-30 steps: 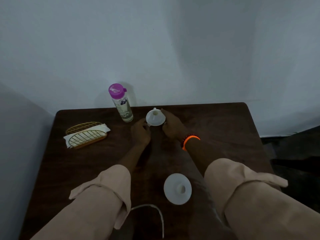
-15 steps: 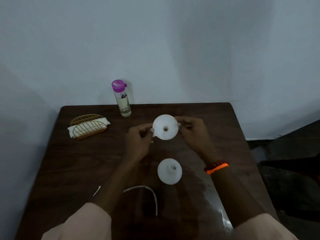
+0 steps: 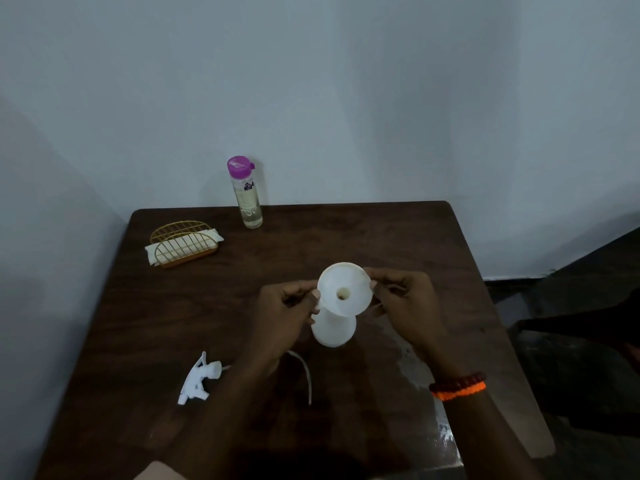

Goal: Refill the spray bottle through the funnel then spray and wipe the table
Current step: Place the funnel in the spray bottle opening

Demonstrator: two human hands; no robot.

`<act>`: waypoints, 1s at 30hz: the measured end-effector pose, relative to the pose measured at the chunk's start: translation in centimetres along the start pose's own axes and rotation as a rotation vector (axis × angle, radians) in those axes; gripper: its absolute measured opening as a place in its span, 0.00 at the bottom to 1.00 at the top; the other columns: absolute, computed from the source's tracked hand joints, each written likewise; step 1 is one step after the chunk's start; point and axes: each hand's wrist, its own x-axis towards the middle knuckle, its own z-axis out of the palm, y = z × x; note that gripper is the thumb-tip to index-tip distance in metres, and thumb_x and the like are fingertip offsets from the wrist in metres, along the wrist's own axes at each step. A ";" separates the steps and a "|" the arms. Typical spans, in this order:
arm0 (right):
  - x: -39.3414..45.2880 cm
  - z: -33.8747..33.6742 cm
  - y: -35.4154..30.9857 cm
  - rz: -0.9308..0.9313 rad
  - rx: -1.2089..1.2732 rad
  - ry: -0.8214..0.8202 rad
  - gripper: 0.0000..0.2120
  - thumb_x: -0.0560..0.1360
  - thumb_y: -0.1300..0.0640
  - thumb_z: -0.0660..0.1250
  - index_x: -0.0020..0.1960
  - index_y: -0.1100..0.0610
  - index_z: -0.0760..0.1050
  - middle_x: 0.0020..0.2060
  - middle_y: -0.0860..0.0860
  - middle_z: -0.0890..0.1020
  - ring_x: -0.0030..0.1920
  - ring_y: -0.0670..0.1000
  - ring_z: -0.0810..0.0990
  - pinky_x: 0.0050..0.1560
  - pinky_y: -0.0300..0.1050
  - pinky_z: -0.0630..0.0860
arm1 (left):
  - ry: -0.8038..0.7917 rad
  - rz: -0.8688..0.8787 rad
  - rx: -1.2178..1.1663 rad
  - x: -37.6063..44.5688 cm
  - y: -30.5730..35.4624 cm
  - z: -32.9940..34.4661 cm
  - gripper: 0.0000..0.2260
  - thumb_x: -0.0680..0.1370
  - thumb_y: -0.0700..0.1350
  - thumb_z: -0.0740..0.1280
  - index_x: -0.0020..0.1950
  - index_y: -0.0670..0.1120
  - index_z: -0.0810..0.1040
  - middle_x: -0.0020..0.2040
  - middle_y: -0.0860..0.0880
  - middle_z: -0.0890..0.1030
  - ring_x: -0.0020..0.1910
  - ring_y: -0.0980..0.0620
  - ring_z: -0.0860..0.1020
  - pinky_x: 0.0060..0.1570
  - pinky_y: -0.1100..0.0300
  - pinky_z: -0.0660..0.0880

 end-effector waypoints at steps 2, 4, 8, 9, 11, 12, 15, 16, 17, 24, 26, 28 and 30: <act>-0.3 0.0 -0.1 0.005 0.006 -0.001 0.14 0.78 0.65 0.69 0.53 0.48 0.84 0.48 0.46 0.88 0.44 0.47 0.87 0.41 0.45 0.84 | -0.008 -0.003 0.004 -0.3 0.1 -0.1 0.10 0.79 0.40 0.71 0.60 0.47 0.85 0.46 0.52 0.88 0.43 0.53 0.86 0.40 0.60 0.82; -0.5 0.0 -0.1 0.013 0.008 -0.007 0.13 0.78 0.65 0.68 0.54 0.49 0.84 0.48 0.46 0.88 0.44 0.47 0.87 0.42 0.45 0.84 | -0.010 -0.010 -0.002 -0.5 0.0 -0.1 0.10 0.79 0.39 0.71 0.59 0.47 0.85 0.46 0.51 0.88 0.43 0.53 0.86 0.39 0.61 0.81; -0.6 0.0 -0.1 0.037 0.038 -0.020 0.11 0.78 0.64 0.68 0.56 0.54 0.85 0.48 0.47 0.88 0.44 0.48 0.87 0.39 0.49 0.85 | -0.008 -0.033 -0.045 -0.7 -0.2 -0.1 0.10 0.79 0.39 0.70 0.59 0.46 0.85 0.46 0.50 0.88 0.44 0.50 0.86 0.38 0.62 0.81; -0.6 0.0 -0.1 0.039 0.040 -0.028 0.11 0.78 0.64 0.68 0.56 0.53 0.85 0.48 0.47 0.88 0.43 0.48 0.87 0.39 0.48 0.85 | -0.006 -0.034 -0.050 -0.7 -0.3 -0.1 0.10 0.79 0.39 0.70 0.59 0.46 0.85 0.46 0.49 0.88 0.45 0.50 0.86 0.39 0.61 0.81; -0.5 0.0 -0.3 0.026 0.016 -0.042 0.11 0.78 0.63 0.68 0.55 0.50 0.84 0.47 0.45 0.88 0.43 0.47 0.87 0.40 0.45 0.84 | -0.004 -0.034 -0.048 -0.8 -0.2 -0.1 0.10 0.79 0.38 0.70 0.59 0.46 0.85 0.45 0.50 0.88 0.44 0.51 0.86 0.38 0.61 0.81; -0.5 0.0 -0.3 0.019 0.008 -0.048 0.12 0.78 0.63 0.68 0.55 0.49 0.84 0.47 0.45 0.88 0.43 0.47 0.87 0.40 0.44 0.84 | -0.004 -0.037 -0.050 -0.8 -0.2 -0.1 0.10 0.79 0.38 0.70 0.59 0.46 0.85 0.45 0.50 0.88 0.43 0.52 0.86 0.38 0.62 0.81; -0.5 0.0 -0.2 0.034 0.044 -0.052 0.11 0.78 0.63 0.69 0.55 0.50 0.84 0.47 0.46 0.88 0.43 0.47 0.87 0.39 0.42 0.83 | 0.003 -0.037 -0.060 -1.0 -0.1 -0.1 0.10 0.79 0.38 0.70 0.59 0.47 0.85 0.45 0.50 0.88 0.42 0.54 0.85 0.38 0.63 0.80; -0.4 0.0 -0.2 0.038 0.045 -0.055 0.11 0.78 0.63 0.68 0.56 0.51 0.84 0.48 0.46 0.88 0.43 0.47 0.87 0.39 0.42 0.83 | 0.006 -0.035 -0.064 -1.0 -0.1 -0.1 0.10 0.79 0.38 0.70 0.58 0.47 0.85 0.45 0.50 0.88 0.41 0.55 0.85 0.37 0.63 0.80; -0.4 0.0 -0.2 0.038 0.032 -0.059 0.11 0.78 0.63 0.68 0.56 0.52 0.84 0.48 0.45 0.87 0.43 0.47 0.87 0.39 0.42 0.84 | 0.007 -0.031 -0.064 -1.0 -0.1 -0.2 0.10 0.79 0.38 0.70 0.58 0.47 0.85 0.45 0.50 0.88 0.41 0.55 0.85 0.37 0.64 0.79; -0.2 0.2 0.7 0.057 -0.013 -0.087 0.13 0.78 0.65 0.67 0.54 0.49 0.85 0.47 0.44 0.87 0.42 0.44 0.86 0.38 0.37 0.80 | -0.010 -0.086 -0.077 -0.9 -1.0 0.3 0.10 0.79 0.37 0.70 0.59 0.43 0.85 0.45 0.47 0.88 0.39 0.55 0.85 0.37 0.64 0.80; -0.1 0.3 1.1 0.068 -0.031 -0.103 0.14 0.78 0.64 0.67 0.53 0.47 0.85 0.47 0.43 0.87 0.43 0.44 0.86 0.39 0.37 0.79 | -0.018 -0.104 -0.073 -0.9 -1.4 0.4 0.09 0.79 0.37 0.70 0.59 0.43 0.85 0.45 0.46 0.88 0.40 0.55 0.85 0.36 0.64 0.79; -0.1 0.3 1.4 0.067 -0.033 -0.118 0.14 0.78 0.64 0.67 0.52 0.46 0.84 0.47 0.43 0.87 0.43 0.44 0.86 0.40 0.38 0.79 | -0.025 -0.112 -0.064 -0.8 -1.7 0.5 0.10 0.79 0.37 0.70 0.59 0.43 0.85 0.46 0.47 0.88 0.41 0.54 0.85 0.37 0.63 0.80; 0.0 0.3 1.5 0.068 -0.023 -0.125 0.15 0.78 0.64 0.67 0.52 0.45 0.84 0.47 0.43 0.87 0.42 0.45 0.86 0.40 0.38 0.79 | -0.020 -0.119 -0.059 -0.7 -1.7 0.5 0.10 0.79 0.38 0.70 0.59 0.44 0.85 0.47 0.48 0.88 0.42 0.53 0.86 0.38 0.62 0.81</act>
